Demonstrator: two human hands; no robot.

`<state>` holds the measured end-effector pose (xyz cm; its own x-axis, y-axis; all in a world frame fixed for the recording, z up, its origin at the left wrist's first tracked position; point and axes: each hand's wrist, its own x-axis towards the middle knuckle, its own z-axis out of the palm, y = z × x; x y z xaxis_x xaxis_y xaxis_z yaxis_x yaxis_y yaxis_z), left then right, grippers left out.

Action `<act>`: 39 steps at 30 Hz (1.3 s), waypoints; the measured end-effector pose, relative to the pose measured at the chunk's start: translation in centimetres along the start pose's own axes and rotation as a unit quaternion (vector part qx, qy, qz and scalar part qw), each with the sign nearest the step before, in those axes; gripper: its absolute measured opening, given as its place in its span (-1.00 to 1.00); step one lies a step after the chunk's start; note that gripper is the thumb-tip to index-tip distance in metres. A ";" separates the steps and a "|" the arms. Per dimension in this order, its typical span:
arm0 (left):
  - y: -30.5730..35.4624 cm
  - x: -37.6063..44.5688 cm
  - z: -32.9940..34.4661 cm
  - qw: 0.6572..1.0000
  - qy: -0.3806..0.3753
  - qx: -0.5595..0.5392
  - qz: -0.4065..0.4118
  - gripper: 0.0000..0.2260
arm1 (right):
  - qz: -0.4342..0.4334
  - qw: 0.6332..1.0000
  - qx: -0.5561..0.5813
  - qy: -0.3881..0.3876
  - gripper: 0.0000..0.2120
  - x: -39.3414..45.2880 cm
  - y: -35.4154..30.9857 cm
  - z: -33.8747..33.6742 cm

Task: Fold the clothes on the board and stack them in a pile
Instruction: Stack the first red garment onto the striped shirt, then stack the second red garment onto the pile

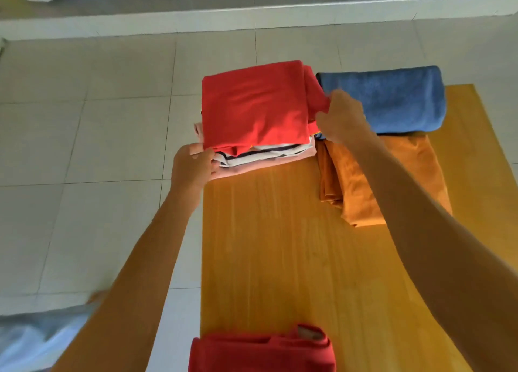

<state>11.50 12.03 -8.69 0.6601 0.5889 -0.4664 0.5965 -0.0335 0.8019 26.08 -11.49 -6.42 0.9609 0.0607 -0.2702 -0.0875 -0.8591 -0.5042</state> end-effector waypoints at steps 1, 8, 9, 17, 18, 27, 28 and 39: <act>-1.3 -1.4 -0.6 1.000 -0.016 -0.001 -0.005 -0.76 | 0.001 1.000 0.013 0.012 -0.69 -1.6 1.2 0.0; -11.0 -13.6 -6.7 0.990 -0.077 -0.032 -0.116 -0.81 | 0.049 0.993 0.061 -0.090 -0.74 -14.2 11.2 3.3; -12.5 -14.9 -7.5 0.990 -0.061 -0.027 -0.127 -0.82 | 0.056 0.992 0.068 -0.095 -0.76 -15.7 12.2 3.6; -19.1 -23.1 -8.2 0.968 -0.071 0.160 -0.178 -0.21 | 0.097 0.974 0.121 -0.163 -0.81 -26.7 15.6 6.2; -19.7 -24.0 -8.1 0.966 -0.084 0.154 -0.189 -0.15 | 0.112 0.968 0.134 -0.179 -0.81 -28.1 15.8 6.6; -24.2 -30.0 -7.8 0.973 -0.083 0.082 -0.199 -0.11 | 0.113 0.955 0.171 -0.214 -0.52 -39.6 16.3 10.3; -24.2 -30.3 -7.5 0.973 -0.081 0.076 -0.203 -0.13 | 0.121 0.953 0.187 -0.205 -0.55 -40.0 16.1 10.6; -22.9 -30.7 -7.3 0.982 0.092 0.165 -0.016 -0.57 | 0.168 0.894 0.379 -0.168 -0.79 -39.6 14.0 11.7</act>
<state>-25.75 0.65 -9.98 0.5627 0.7290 -0.3897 0.7512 -0.2542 0.6092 -16.30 -20.00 -12.38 0.7246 0.1226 -0.6782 -0.6322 -0.2735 -0.7249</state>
